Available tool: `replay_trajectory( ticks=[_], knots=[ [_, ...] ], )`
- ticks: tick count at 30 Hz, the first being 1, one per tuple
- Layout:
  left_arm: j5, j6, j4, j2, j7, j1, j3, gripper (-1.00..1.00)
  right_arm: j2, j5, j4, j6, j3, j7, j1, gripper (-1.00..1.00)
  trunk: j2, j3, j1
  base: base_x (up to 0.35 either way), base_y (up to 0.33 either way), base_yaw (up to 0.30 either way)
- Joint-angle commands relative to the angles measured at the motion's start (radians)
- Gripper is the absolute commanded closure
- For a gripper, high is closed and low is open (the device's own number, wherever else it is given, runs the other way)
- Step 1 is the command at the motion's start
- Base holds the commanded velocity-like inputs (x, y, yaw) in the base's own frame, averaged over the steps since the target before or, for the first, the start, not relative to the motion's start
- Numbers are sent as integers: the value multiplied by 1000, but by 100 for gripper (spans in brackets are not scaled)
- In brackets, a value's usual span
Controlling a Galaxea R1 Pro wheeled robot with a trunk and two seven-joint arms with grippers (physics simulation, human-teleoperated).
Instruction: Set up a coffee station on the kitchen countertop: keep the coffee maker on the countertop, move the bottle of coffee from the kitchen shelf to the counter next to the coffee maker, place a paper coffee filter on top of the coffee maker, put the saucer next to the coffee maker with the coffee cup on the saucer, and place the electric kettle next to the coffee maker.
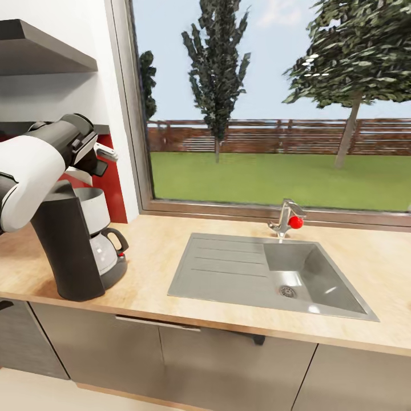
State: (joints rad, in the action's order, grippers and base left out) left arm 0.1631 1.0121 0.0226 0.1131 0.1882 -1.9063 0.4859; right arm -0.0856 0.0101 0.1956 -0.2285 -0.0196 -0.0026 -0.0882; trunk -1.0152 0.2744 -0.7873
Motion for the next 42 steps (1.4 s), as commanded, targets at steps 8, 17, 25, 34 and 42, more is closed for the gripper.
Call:
replay_trajectory(
  ticks=[8,17,25,34,42],
  knots=[
    [12,3,2,0,11,25,2,100,0,2,-1,-3,-2,0,-1,-100,-1,1,0,0,0,0],
    [12,3,2,0,11,29,2,100,0,2,-1,-3,-2,0,-1,-100,-22,11,-12,0,0,0],
    [12,3,2,0,10,29,2,100,0,2,-1,-3,-2,0,-1,-100,-22,11,-12,0,0,0],
    [12,3,3,0,10,29,3,100,0,2,-1,-3,-2,0,-1,-100,-43,20,-23,0,0,0],
    [12,3,2,0,10,29,3,100,0,2,-1,-3,-2,0,-1,-100,-43,20,-23,0,0,0]
  ],
)
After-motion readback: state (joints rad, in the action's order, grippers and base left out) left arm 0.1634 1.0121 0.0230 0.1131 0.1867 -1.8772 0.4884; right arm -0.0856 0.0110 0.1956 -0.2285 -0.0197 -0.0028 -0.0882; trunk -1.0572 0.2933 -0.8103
